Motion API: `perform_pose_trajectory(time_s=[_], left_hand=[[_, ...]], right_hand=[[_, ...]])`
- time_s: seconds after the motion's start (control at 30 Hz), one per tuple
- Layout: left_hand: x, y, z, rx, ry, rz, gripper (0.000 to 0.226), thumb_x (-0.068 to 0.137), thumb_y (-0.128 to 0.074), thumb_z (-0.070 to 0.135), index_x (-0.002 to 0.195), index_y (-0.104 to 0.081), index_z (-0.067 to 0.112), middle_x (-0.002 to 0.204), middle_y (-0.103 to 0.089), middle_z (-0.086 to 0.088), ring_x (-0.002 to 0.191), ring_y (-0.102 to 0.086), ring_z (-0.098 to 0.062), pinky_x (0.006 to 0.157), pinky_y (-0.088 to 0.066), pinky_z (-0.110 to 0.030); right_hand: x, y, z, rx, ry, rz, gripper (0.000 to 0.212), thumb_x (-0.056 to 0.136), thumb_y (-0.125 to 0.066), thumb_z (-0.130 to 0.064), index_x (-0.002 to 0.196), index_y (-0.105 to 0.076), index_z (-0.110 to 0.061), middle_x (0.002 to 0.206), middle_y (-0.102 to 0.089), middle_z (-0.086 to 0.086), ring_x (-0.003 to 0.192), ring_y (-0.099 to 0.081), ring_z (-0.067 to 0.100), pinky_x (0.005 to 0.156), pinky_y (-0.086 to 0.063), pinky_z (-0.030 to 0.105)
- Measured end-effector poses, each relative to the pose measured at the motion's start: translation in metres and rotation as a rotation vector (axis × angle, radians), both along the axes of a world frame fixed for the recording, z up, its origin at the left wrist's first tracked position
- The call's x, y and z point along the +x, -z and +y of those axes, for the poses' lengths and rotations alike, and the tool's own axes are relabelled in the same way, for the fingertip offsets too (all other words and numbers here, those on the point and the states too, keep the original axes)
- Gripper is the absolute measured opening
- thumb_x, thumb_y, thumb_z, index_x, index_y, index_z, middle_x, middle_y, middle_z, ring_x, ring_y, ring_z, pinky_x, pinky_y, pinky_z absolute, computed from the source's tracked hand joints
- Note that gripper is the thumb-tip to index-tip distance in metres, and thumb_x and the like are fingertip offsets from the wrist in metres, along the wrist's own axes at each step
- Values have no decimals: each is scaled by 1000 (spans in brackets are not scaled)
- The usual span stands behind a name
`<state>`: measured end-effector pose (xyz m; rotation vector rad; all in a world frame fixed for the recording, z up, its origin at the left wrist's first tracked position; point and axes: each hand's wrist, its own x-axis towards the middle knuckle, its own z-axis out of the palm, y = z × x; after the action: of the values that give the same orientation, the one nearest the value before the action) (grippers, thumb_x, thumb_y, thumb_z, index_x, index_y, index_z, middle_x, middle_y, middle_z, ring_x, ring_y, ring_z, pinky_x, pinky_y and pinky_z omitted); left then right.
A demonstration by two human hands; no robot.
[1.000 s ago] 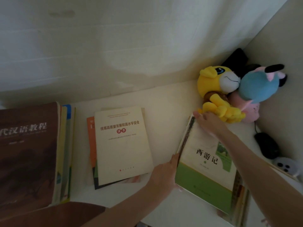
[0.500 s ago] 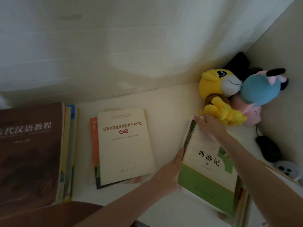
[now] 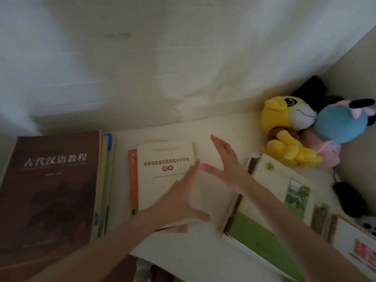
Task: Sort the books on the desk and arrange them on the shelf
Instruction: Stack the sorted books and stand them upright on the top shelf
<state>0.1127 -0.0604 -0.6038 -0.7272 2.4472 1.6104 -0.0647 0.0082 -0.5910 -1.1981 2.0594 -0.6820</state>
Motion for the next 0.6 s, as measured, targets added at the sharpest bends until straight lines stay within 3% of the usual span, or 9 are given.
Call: perform_pose_trajectory(time_s=[0.1,0.23,0.3,0.43,0.6], left_hand=[[24,3,-35,-9,-156,-82,124,70,-82,37,150,13,29,152,5,20,135,2,7,111,-7,-22],[49,17,-57,-136,-362,-179,102,84,-70,27,150,7,30,159,10,6,146,7,-11,117,-7,-38],[54,20,-59,-39,-452,-213,104,83,-72,25,152,6,24,160,7,2,147,-1,-16,117,-13,-40],[52,17,-63,173,-602,-117,90,83,-71,12,151,-11,18,142,-33,7,128,-37,-14,104,-36,-35],[49,20,-79,410,-774,-59,73,81,-71,7,143,-35,23,129,-58,-1,112,-58,-21,86,-52,-35]], right_hand=[[16,10,-14,21,31,-187,106,72,-65,-63,153,-2,-39,155,-8,-18,143,-20,10,115,-28,38],[33,28,-23,134,157,-398,115,72,-75,-51,154,3,-32,157,-10,-8,143,-25,20,115,-30,43],[41,39,-24,184,163,-419,121,73,-81,-38,154,9,-28,157,-11,-1,143,-24,23,116,-28,45],[54,49,-26,218,232,-514,141,58,-90,-42,152,15,-29,156,-21,1,143,-26,22,116,-28,48],[62,50,-27,133,318,-571,134,66,-88,-15,153,13,-23,155,-25,3,141,-30,21,116,-28,45]])
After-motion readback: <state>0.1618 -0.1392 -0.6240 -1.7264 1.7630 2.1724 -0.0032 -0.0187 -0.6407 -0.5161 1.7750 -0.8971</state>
